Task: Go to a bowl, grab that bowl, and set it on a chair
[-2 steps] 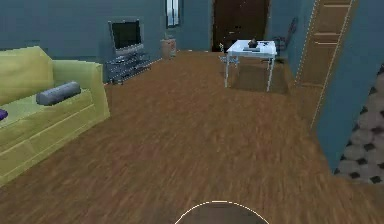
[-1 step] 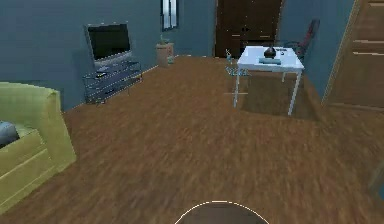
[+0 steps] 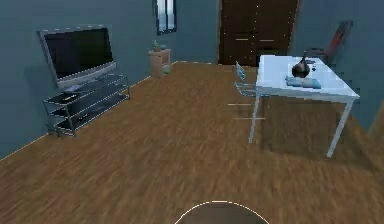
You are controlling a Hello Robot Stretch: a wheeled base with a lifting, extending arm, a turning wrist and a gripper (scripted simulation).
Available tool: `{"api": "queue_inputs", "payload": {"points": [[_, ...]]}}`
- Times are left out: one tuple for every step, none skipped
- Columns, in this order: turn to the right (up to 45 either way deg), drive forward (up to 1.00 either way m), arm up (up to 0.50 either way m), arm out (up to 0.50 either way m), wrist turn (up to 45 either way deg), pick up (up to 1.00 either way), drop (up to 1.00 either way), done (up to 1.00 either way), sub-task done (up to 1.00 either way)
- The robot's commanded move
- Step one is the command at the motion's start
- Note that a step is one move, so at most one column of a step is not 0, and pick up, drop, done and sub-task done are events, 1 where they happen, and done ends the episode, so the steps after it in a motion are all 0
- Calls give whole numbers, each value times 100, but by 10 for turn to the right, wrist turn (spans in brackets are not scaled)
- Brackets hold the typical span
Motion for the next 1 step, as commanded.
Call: {"api": "queue_inputs", "payload": {"points": [[0,100,0,0,0,0,0,0,0]]}}
